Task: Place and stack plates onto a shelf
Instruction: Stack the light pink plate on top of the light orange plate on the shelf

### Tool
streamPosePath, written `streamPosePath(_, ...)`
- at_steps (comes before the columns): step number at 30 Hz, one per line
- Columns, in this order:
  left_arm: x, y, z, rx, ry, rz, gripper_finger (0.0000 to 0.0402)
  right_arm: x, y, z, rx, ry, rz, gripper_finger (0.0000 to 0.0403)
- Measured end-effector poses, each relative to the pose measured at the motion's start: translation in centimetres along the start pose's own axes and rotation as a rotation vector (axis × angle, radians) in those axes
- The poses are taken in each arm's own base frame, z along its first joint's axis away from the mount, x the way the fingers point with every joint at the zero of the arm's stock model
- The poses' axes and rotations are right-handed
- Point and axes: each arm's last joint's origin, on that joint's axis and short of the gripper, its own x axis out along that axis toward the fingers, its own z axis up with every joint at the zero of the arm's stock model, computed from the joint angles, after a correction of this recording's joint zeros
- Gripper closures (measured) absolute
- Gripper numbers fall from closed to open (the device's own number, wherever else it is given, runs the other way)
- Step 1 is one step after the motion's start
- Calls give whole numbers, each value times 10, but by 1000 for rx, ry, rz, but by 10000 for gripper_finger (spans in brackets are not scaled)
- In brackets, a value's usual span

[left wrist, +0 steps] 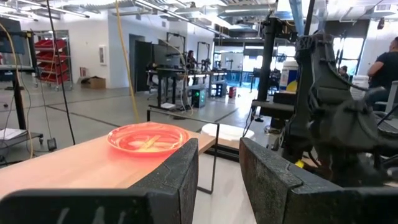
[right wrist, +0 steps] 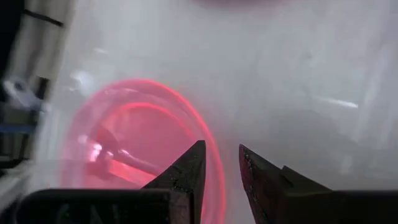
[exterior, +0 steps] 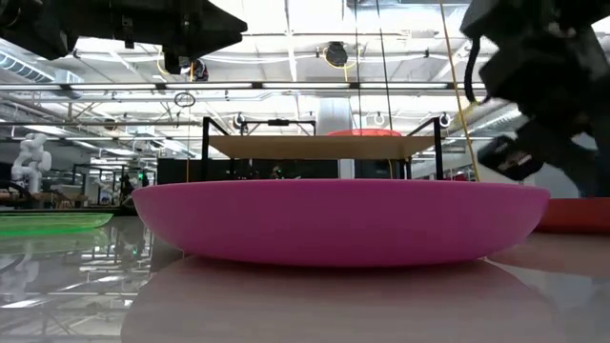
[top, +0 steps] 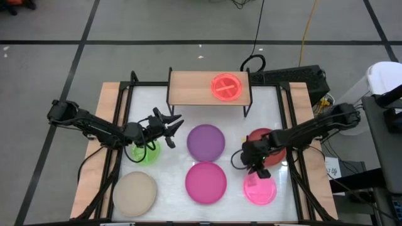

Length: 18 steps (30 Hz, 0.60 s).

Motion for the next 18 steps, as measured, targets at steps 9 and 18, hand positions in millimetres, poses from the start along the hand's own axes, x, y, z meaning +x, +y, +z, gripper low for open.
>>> streamPosePath(9, 0, 0, -1, 5, 12, 0, 280, 20, -3, -6, 12, 103, -11, 320)
streamPosePath(18, 0, 0, -2, -6, 14, 0, 280, 23, -2, -6, 5, 105, -9, 354)
